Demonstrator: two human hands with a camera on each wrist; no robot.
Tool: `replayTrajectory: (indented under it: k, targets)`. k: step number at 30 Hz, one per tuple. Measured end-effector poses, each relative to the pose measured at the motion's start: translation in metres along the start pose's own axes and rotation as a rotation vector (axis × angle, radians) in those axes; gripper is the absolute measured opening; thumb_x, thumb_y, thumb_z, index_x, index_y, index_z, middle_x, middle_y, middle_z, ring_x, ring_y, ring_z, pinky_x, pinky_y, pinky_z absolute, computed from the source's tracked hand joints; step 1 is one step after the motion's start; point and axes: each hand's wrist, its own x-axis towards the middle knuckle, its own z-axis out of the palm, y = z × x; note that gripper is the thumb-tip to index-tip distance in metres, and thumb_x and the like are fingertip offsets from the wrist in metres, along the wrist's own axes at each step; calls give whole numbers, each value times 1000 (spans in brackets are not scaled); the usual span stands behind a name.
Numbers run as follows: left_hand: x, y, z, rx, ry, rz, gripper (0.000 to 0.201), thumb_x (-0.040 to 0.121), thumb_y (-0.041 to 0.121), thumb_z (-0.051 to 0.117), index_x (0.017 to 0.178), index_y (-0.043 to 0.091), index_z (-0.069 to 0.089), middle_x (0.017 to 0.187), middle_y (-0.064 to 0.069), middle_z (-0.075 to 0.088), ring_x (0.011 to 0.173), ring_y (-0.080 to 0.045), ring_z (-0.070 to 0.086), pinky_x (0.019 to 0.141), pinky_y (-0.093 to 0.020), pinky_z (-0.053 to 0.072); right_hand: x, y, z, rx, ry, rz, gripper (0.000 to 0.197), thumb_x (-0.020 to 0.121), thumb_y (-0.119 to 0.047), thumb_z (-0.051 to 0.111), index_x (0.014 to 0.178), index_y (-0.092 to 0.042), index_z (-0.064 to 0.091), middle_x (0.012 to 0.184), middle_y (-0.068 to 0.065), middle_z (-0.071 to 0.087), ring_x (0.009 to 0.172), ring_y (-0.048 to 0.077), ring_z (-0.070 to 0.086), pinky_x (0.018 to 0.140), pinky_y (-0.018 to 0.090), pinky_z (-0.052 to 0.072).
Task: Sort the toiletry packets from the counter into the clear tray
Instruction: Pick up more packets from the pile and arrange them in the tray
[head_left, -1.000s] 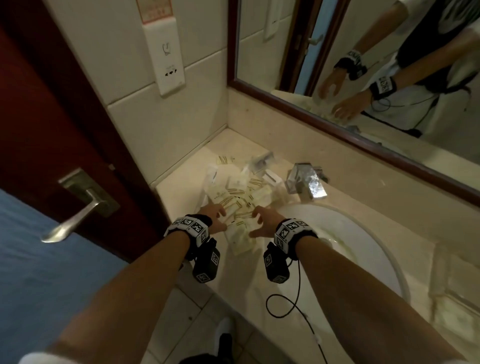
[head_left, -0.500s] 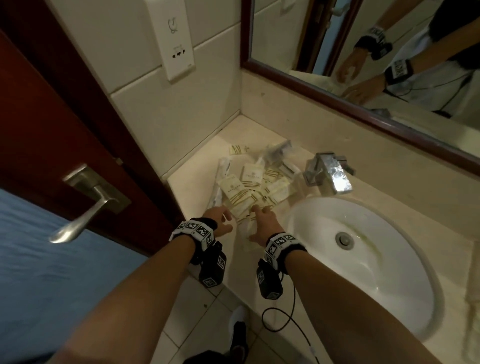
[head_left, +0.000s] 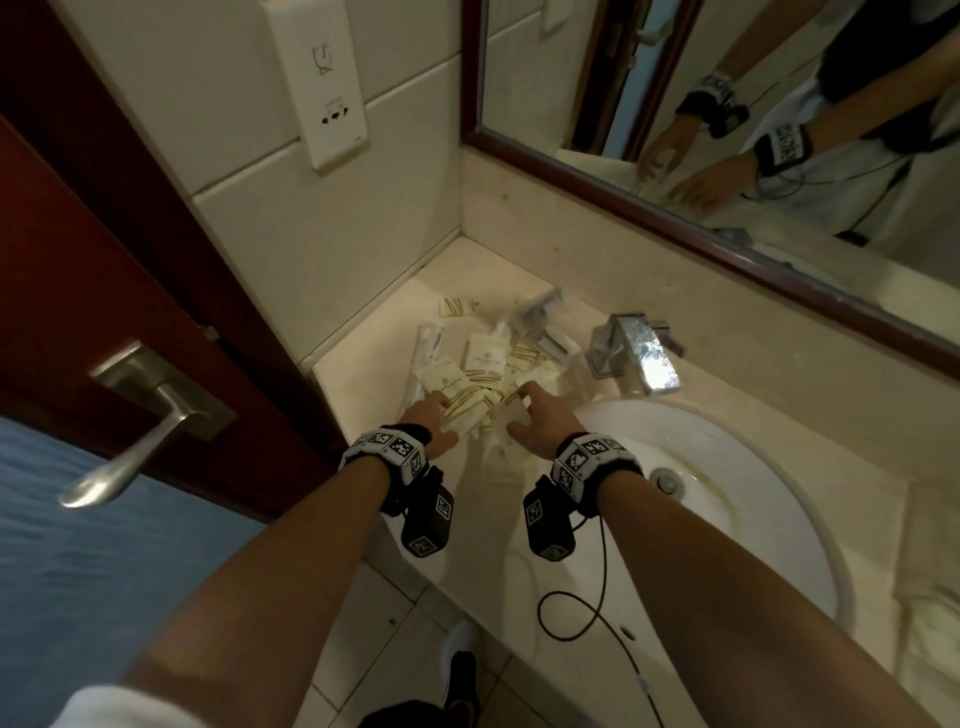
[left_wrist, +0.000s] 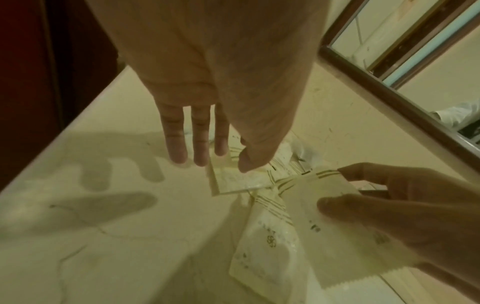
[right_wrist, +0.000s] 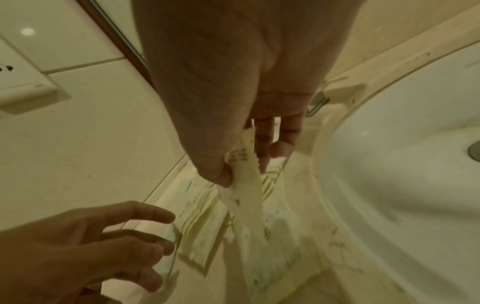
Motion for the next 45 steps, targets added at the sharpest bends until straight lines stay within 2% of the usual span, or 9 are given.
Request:
replayTrajectory:
  k: [7,11,17,27,30,32,37,40,45]
  targets:
    - [18,3,6,26,-12,-31,67,84,30,58,141,24,25,133,-20,46,117,-38,51,98,-48,45,12,-2,-14,-33,83,-34,40,87,-29,58,123,-16,46,112,14,66,96,32,64,80,39,54]
    - [29,-2,9,34,-23,-27,66,90,35,53,147,29,21,150,-16,22,136,-35,32,111,-41,33,17,1,-12,-33,88,-32,39,87,-31,57,122,-17,47,109,13,67,93,31,65,77,39,54]
    - [41,8,8,-40,75,-25,60,92,23,55,146,12,31,152,-18,11,139,-32,30,113,-30,28,23,4,-17,-39,94,-39,38,87,-29,58,121,-15,48,108,12,68,95,31,64,81,40,54]
    - [32,31,-17,-103,224,102,36,86,11,62,118,-5,57,134,-14,38,115,-30,52,97,-28,42,22,3,-41,-33,114,-44,40,90,-27,59,126,-15,48,116,10,66,103,29,63,88,40,53]
    - [27,41,-26,-113,253,137,29,85,5,63,111,-7,59,128,-17,42,111,-31,54,87,-20,39,19,1,-53,-5,112,-55,28,90,-27,59,112,-14,47,105,10,65,94,29,63,82,42,53]
    - [22,51,-31,-126,278,172,26,84,1,61,109,-7,60,126,-19,45,112,-32,54,89,-24,41,12,0,-62,-10,125,-66,20,90,-24,57,99,-14,42,88,7,56,83,26,56,76,43,50]
    - [5,82,-31,-147,316,182,24,85,-5,52,104,4,64,121,-12,52,112,-29,53,89,-29,43,-18,8,-87,7,184,-86,14,93,-22,52,89,-11,45,73,1,44,69,20,44,67,30,36]
    - [-6,104,-22,-140,303,192,29,83,-6,49,101,8,66,120,-11,54,110,-28,54,81,-24,41,-33,24,-99,53,235,-108,26,85,-17,56,66,-16,39,64,5,41,62,20,39,59,29,31]
    - [-28,152,5,-116,245,220,32,85,-7,45,102,10,66,125,-9,55,112,-27,56,76,-25,43,-75,58,-122,64,316,-94,43,84,-13,59,51,-19,31,56,5,36,58,21,36,50,29,25]
